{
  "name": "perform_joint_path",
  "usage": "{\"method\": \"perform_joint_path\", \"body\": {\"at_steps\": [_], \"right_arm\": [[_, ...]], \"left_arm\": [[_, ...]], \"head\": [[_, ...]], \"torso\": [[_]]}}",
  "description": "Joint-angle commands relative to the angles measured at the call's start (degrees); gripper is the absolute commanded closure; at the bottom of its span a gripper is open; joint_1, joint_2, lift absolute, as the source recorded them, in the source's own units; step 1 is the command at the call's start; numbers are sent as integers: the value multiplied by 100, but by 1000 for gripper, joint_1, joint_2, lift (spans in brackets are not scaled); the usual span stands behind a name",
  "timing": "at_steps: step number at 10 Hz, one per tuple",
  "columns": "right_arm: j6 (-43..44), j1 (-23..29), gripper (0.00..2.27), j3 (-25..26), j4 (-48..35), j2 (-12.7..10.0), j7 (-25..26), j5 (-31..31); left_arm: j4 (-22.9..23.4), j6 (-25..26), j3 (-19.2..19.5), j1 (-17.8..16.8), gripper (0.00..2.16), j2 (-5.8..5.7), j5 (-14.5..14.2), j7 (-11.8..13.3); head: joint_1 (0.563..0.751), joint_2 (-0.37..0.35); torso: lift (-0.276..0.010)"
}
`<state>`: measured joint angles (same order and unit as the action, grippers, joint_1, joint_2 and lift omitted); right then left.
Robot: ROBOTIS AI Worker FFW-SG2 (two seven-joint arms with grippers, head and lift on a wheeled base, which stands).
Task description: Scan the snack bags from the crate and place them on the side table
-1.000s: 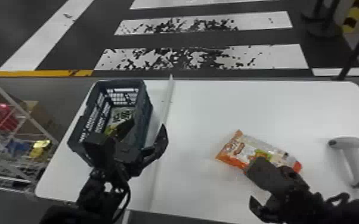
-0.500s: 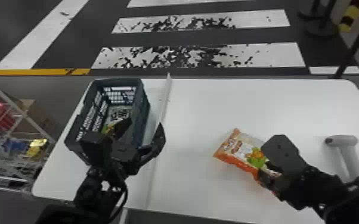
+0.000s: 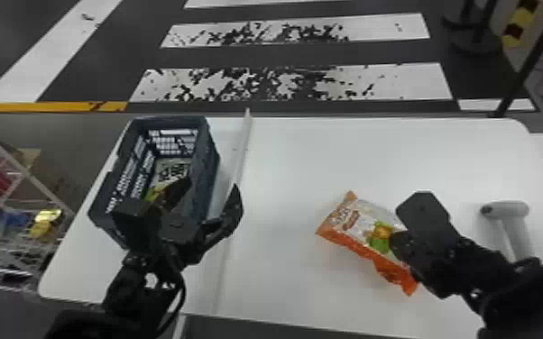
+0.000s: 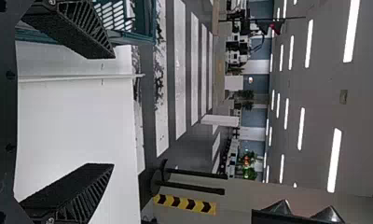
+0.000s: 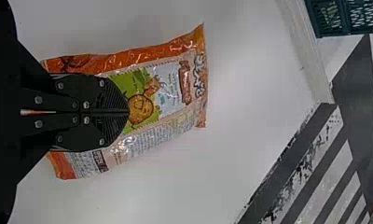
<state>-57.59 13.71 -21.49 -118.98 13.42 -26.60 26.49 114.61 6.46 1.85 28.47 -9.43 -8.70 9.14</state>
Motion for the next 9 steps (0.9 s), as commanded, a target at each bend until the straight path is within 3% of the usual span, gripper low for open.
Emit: {"method": "perform_joint_path", "body": {"at_steps": [1, 6, 9], "right_arm": [[155, 9, 2253, -48, 314, 3, -3, -56], [524, 71, 2253, -198, 604, -6, 23, -170], [682, 352, 2253, -136, -337, -6, 120, -250]], "left_arm": [[0, 0, 0, 0, 36, 3, 0, 0], [27, 0, 0, 0, 36, -6, 0, 0], [53, 0, 0, 0, 36, -15, 0, 0]], "head": [[695, 123], [695, 152], [695, 163]], "torso": [[-50], [-50], [-50]]}}
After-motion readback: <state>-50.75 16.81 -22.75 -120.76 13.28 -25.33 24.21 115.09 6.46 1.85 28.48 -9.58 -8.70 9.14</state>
